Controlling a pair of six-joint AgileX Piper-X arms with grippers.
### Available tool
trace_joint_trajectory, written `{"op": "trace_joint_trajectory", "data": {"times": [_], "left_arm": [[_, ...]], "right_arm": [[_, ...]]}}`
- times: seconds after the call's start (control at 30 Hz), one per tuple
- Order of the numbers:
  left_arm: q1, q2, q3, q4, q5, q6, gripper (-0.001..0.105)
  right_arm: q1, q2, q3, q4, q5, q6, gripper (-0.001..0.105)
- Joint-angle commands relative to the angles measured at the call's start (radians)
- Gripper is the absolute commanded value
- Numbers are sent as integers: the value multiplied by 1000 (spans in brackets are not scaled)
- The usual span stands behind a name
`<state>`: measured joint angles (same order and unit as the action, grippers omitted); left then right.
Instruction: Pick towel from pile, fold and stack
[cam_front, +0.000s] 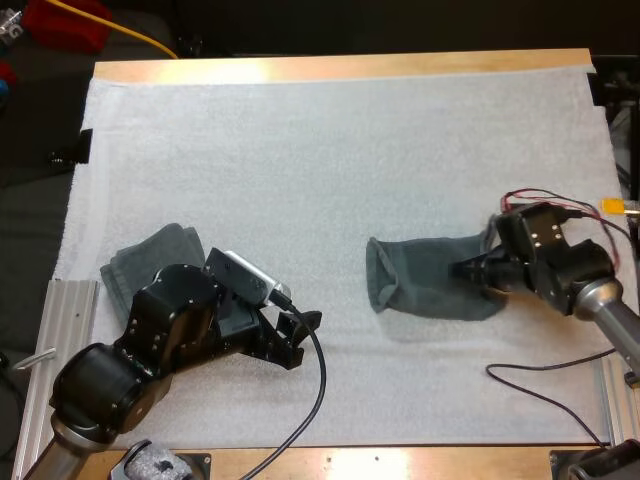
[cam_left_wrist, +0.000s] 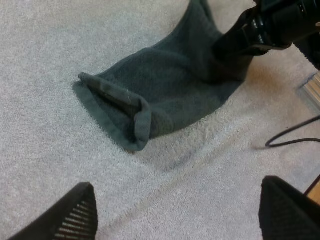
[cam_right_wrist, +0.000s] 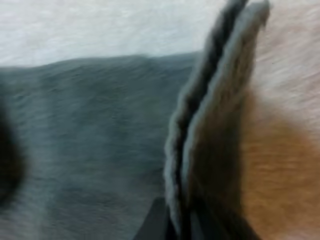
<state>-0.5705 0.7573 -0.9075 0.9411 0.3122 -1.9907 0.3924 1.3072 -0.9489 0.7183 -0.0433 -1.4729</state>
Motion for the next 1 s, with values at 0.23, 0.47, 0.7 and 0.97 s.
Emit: {"op": "trace_joint_trajectory", "data": {"times": [0.23, 0.47, 0.7, 0.97], "left_arm": [[0, 0, -5, -4, 7, -11, 66], [0, 0, -5, -4, 7, -11, 66], [0, 0, -5, -4, 7, -11, 66], [0, 0, -5, -4, 7, -10, 66]], "right_arm": [[52, 9, -2, -124, -138, 142, 1], [95, 81, -1, -228, -264, 244, 1], [156, 161, -1, -328, -275, 326, 1], [216, 248, -1, -400, -291, 369, 1]]}}
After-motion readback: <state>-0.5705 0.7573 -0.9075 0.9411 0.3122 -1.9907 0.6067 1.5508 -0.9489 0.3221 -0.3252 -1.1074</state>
